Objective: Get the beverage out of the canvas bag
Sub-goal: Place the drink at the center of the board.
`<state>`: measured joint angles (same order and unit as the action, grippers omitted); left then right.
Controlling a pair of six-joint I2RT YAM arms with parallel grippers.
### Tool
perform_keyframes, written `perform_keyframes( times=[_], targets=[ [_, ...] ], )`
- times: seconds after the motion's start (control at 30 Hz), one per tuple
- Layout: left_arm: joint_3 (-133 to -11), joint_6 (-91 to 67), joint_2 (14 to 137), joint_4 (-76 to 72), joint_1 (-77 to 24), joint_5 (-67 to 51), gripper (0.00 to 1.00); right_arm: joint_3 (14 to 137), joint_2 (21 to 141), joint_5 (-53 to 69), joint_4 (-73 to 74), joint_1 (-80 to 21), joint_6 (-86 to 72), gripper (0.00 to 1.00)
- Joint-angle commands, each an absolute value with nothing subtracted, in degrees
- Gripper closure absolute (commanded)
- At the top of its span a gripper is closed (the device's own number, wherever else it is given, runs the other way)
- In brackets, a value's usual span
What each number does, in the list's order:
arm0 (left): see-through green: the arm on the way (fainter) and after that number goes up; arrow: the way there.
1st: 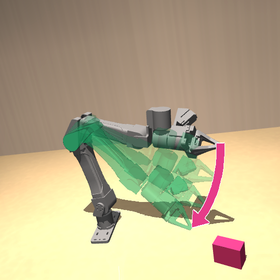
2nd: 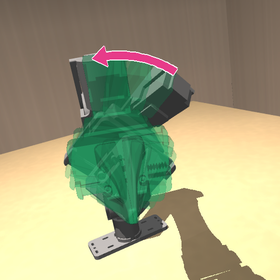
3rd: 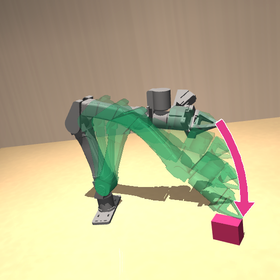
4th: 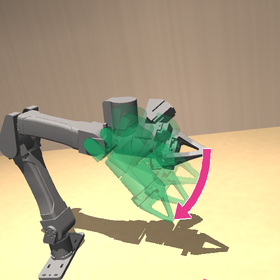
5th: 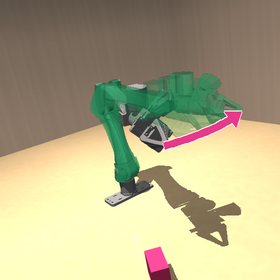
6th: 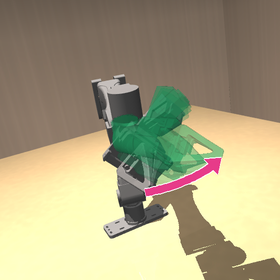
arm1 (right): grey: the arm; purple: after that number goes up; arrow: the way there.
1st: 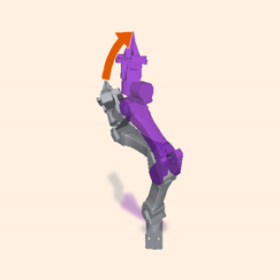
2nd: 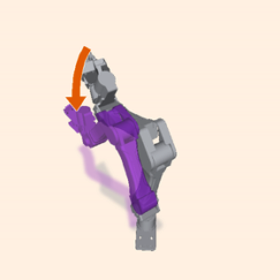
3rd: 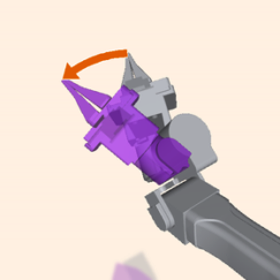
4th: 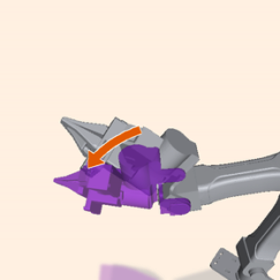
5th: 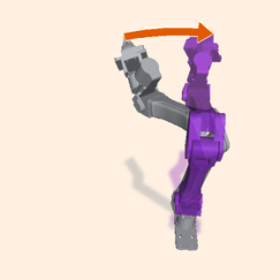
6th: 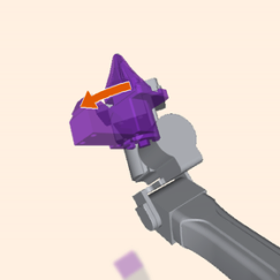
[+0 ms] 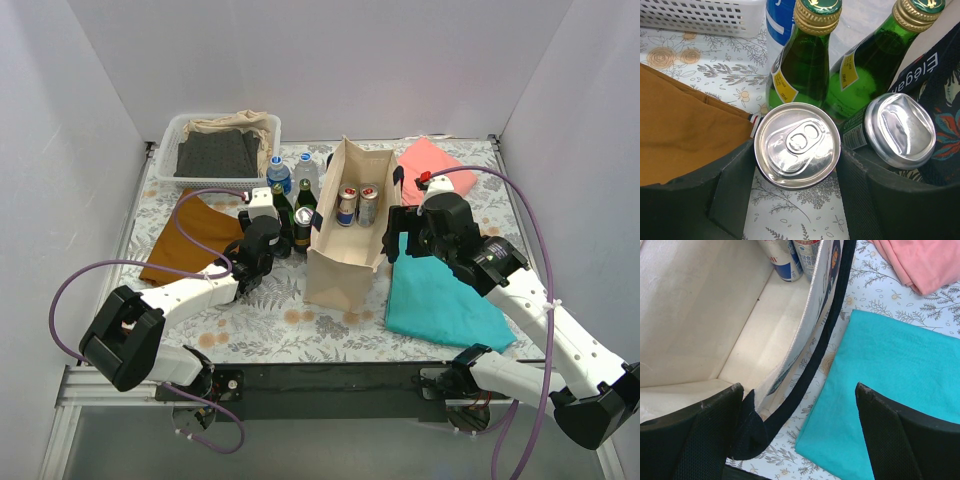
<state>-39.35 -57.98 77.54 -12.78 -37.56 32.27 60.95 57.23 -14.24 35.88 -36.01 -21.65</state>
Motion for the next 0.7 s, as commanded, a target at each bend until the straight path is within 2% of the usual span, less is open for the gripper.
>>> perform_keyframes(
  times=[0.0, 0.07, 0.1, 0.37, 0.67],
  targets=[
    [-40.61, -59.77, 76.03, -14.59, -37.35, 31.47, 0.37, 60.47, 56.69, -14.59, 35.33, -35.86, -20.92, 0.03],
    [-41.04, -59.33, 75.85, -14.42, -37.35, 31.38, 0.26, 60.47, 56.78, -14.59, 35.33, -35.86, -20.92, 0.03],
    [-41.13, -59.15, 75.76, -14.15, -37.35, 31.38, 0.24, 60.47, 56.69, -14.59, 35.33, -35.86, -20.92, 0.03],
    [-42.54, -58.36, 73.83, -11.25, -37.35, 32.69, 0.2, 60.12, 56.16, -15.03, 35.33, -35.77, -20.92, 0.03],
    [-45.43, -55.72, 66.36, -5.02, -37.35, 35.95, 0.19, 59.85, 56.16, -15.12, 35.24, -35.86, -20.92, 0.03]
  ],
)
